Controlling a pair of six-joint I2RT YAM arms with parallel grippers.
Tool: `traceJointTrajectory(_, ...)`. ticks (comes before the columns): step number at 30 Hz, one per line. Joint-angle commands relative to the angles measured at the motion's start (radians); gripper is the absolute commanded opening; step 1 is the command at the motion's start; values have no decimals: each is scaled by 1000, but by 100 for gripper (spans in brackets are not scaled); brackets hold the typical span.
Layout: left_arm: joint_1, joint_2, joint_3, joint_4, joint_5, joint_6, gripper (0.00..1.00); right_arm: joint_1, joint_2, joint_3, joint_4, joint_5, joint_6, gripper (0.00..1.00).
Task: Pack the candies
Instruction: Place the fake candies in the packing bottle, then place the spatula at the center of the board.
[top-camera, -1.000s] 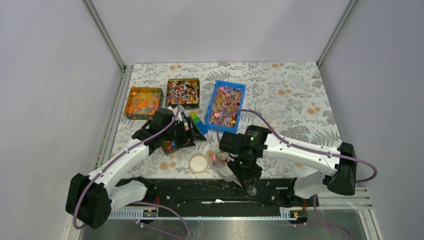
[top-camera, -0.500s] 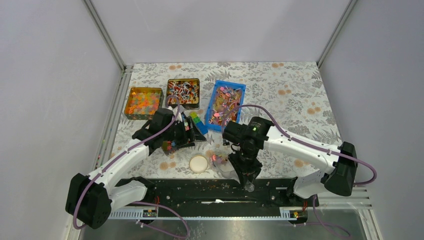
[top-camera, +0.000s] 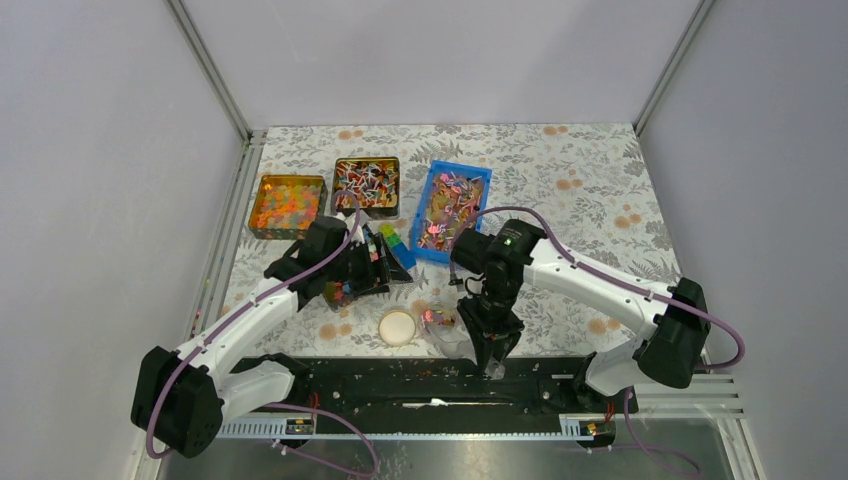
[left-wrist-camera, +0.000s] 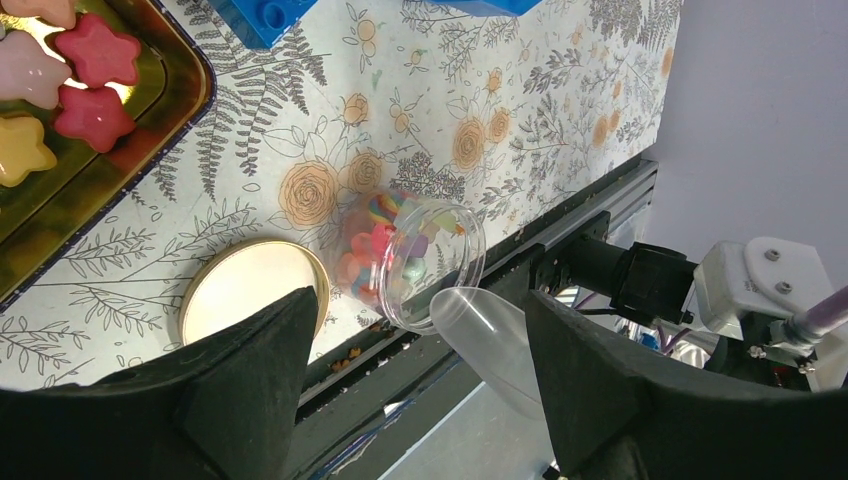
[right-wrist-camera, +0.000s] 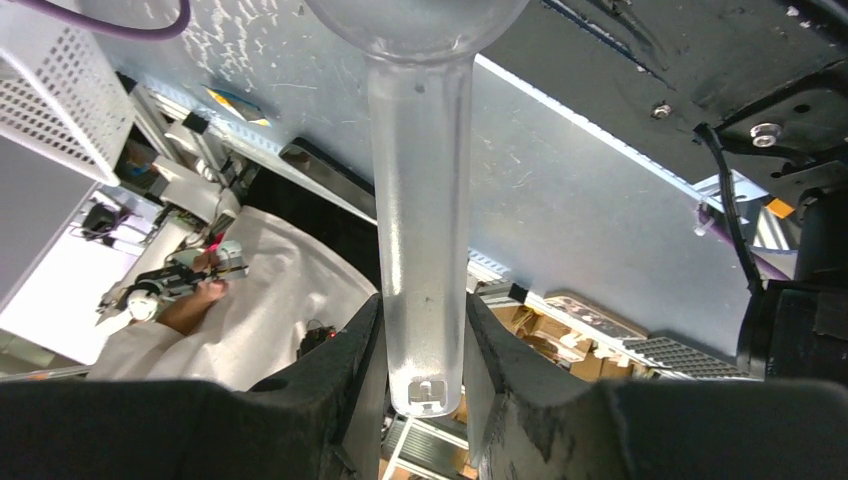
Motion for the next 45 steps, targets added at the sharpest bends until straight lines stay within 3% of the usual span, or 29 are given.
traceJointTrajectory(1,-4,-15,19,3,-21,20,76,-27,-5,30,-31,-89,0,0)
traceJointTrajectory(7,-5,-19,23,-13,-27,33,77,-29,-6,49,-40,-86,-12,0)
traceJointTrajectory(15,-6,-36,-2,-15,9,106,77,-54,-50,101,-21,80,-21,0)
traceJointTrajectory(18,-8,-68,-29,0,46,142,82,-83,-91,90,-4,176,-11,0)
traceJointTrajectory(21,-10,-115,-41,-1,66,199,93,-120,-132,54,8,273,11,0)
traceJointTrajectory(23,-9,-151,-27,-42,34,250,99,-139,-152,28,13,334,17,0)
traceJointTrajectory(29,-8,-188,66,-151,-51,401,99,-167,-201,-48,41,509,29,0)
traceJointTrajectory(33,-8,-181,113,-150,-53,549,99,-173,-221,-74,55,659,49,0)
traceJointTrajectory(38,-8,-195,138,-110,-147,593,99,-182,-270,-134,106,849,110,0)
traceJointTrajectory(43,-8,-228,120,-54,-232,584,99,-207,-309,-235,252,883,138,0)
traceJointTrajectory(45,-8,-241,93,-36,-237,664,98,-217,-310,-274,308,885,138,0)
